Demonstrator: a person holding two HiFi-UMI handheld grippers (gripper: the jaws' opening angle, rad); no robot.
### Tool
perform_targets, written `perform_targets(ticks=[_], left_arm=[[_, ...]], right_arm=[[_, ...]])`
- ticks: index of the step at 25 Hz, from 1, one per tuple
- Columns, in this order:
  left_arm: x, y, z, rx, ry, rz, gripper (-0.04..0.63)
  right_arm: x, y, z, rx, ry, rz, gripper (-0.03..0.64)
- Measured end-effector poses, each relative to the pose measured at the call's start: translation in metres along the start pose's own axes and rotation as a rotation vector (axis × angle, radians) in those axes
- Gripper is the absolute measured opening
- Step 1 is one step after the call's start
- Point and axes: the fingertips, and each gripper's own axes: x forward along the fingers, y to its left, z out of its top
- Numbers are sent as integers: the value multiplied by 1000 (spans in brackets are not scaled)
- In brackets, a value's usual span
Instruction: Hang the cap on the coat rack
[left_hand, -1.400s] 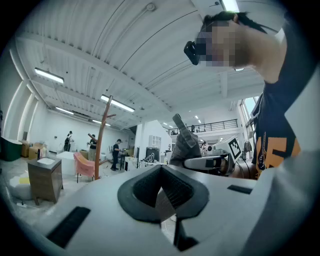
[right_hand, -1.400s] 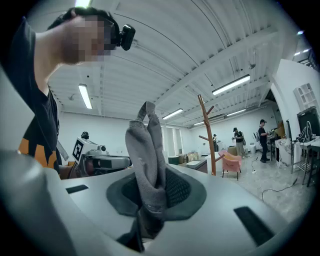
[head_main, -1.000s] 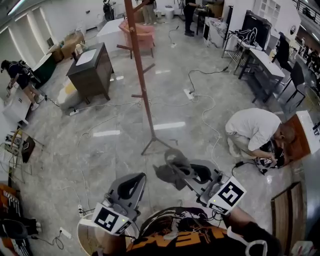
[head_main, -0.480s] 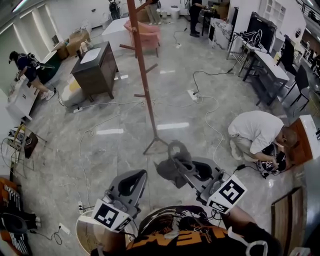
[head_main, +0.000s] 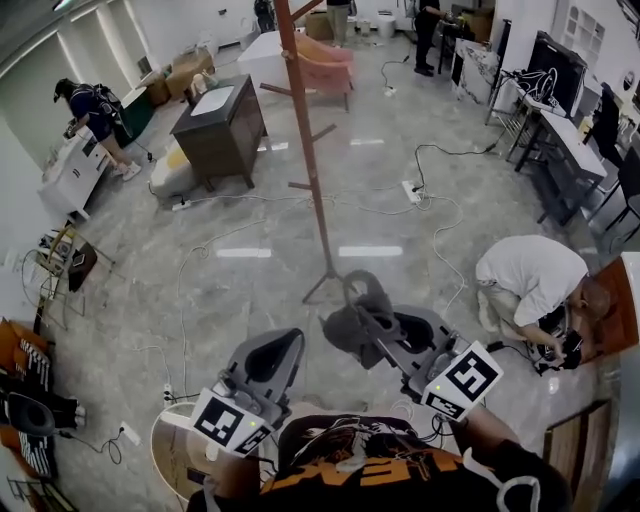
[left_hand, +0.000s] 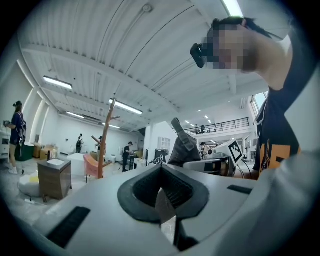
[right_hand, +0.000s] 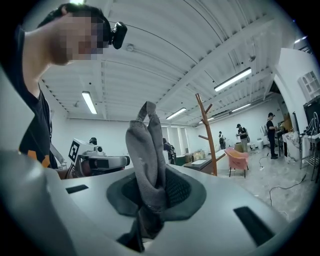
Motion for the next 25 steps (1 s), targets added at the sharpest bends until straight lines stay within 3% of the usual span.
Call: perform_targets(ticks=[8, 13, 19, 25], left_arm=[[22, 39, -5, 37, 27, 16, 23], [42, 98, -7, 23, 36, 12, 23], [76, 174, 10, 70, 38, -33, 23], [111, 230, 6, 39, 16, -58, 23]], right_arm=[[36, -32, 2, 2, -3, 1, 72], [86, -58, 11, 3, -3, -7, 72], [158, -99, 21, -3, 8, -37, 72], [202, -146, 12, 19, 17, -79, 72]])
